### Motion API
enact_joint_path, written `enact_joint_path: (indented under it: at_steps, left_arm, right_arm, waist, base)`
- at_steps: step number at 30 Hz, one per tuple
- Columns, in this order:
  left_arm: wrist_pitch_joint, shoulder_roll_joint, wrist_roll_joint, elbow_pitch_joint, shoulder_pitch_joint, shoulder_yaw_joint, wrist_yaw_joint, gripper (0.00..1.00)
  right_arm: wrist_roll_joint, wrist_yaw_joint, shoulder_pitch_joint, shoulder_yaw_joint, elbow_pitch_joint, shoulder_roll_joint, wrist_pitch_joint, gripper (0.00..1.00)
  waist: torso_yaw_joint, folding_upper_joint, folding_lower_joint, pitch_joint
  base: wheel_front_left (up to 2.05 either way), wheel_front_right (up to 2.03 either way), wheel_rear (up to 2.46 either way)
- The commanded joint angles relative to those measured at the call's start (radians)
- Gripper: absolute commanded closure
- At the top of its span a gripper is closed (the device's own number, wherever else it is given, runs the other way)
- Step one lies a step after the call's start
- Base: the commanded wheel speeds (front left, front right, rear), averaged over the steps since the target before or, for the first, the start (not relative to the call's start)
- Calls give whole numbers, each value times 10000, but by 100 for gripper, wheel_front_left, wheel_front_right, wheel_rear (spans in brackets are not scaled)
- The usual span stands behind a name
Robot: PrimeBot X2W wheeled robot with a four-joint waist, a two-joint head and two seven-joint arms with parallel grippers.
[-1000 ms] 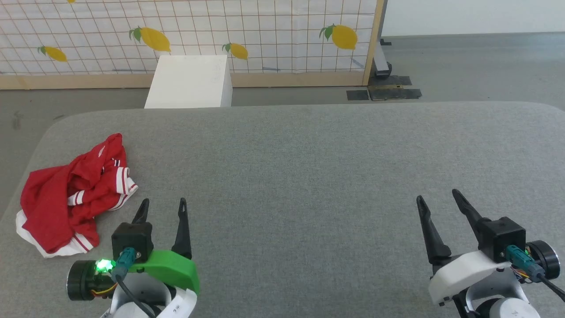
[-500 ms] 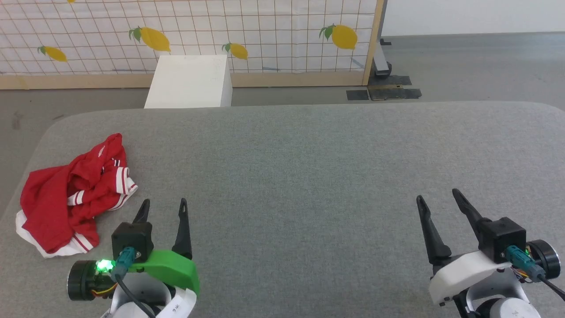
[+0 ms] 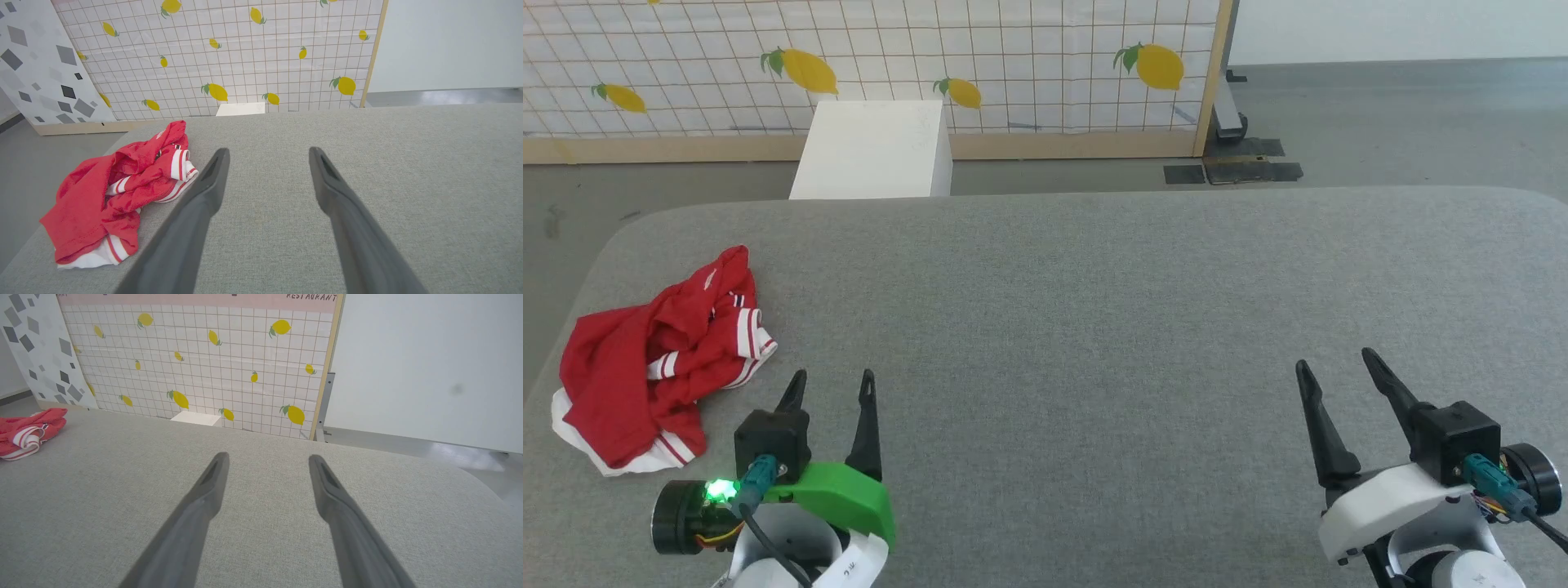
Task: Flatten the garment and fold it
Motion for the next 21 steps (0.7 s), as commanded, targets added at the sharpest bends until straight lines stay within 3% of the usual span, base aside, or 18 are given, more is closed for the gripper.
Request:
enact_joint_path:
  at_steps: [1,21]
  left_arm:
    - [29,93,-24,-4,94,-39,-34,0]
    - [105,227,-182,8,109,-262,-84,0]
  right_arm:
    - [86,-5,-143,-3,-53,-5,-52,0]
    - [304,-7,-216,-76,-69,38,-78,0]
  waist:
    - [0,-1,0,2]
    - [18,-1,0,6]
  base:
    - [0,0,0]
    - [0,0,0]
